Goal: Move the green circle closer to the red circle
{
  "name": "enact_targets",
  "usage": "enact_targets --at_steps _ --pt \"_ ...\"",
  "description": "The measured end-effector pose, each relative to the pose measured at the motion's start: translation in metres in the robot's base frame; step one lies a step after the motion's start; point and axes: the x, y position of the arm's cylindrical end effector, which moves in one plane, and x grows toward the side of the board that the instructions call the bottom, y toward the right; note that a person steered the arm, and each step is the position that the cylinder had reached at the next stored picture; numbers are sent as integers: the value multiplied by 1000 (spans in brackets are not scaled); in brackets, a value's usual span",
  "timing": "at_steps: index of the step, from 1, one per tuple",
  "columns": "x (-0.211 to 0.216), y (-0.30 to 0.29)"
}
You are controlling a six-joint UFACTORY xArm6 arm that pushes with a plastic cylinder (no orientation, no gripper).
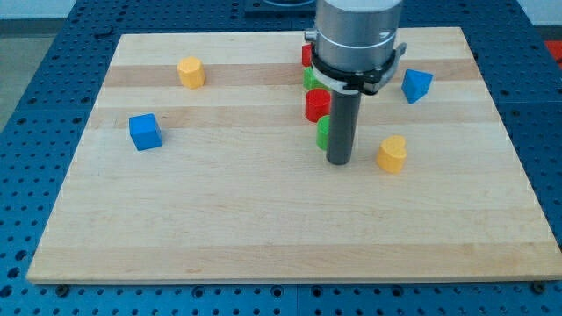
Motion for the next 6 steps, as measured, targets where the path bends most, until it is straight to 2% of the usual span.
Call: enact_targets --at_steps 2,6 --pt "-11 28" --pt "-19 8"
